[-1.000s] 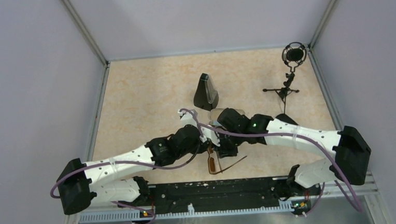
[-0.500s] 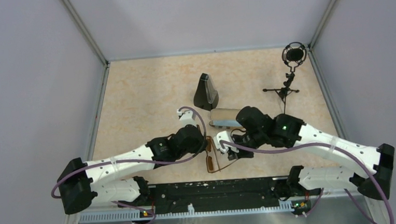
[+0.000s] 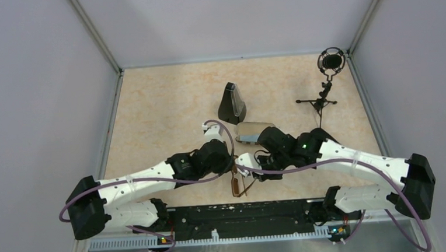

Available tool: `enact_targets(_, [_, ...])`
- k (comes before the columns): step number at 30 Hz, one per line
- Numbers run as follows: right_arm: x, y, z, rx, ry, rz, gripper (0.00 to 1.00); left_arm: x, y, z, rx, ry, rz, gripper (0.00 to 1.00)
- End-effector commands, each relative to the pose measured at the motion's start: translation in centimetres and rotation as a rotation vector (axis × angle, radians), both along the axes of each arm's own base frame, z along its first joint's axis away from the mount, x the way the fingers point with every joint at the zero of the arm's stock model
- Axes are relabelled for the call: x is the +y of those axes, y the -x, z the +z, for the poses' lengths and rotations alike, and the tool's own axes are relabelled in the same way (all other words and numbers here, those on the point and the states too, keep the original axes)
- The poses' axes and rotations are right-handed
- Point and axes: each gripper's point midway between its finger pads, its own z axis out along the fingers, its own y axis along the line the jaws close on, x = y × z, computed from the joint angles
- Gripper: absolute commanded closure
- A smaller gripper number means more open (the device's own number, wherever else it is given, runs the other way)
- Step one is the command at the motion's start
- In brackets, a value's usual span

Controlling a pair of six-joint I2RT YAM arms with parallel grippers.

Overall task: Organize the sunglasses
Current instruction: Fold the sunglasses at the center of the board, then place the sunglasses at the center of the board.

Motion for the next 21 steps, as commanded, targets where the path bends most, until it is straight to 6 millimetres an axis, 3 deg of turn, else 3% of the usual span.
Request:
enact_targets(1, [3.7, -3.5, 0.8, -0.069, -0.104, -0.097, 1.00, -2.4, 0.4, 1.7, 0.016, 0.089, -0.062, 1.00])
enact_targets(6, [5.6, -5.8, -1.0, 0.028, -0.149, -0.179, 1.00, -3.5, 1.2, 1.6, 0.053, 0.162, -0.092, 1.00])
enact_targets(12, [6.6, -5.9, -2.3, 0.126, -0.126, -0.205, 1.00, -3.1, 1.5, 0.4, 0.080, 0.152, -0.070, 1.00])
enact_targets(17, [4.5, -7.1, 0.3, 0.124, -0.185, -0.269, 0.98, 1.8, -0.2, -1.5, 0.060, -0.129, 0.081, 1.00])
enact_targets(21, [1.4, -8.7, 0.2, 0.080, -0.178, -0.391, 0.88, 5.4, -1.5, -1.4, 0.058, -0.424, 0.148, 1.00])
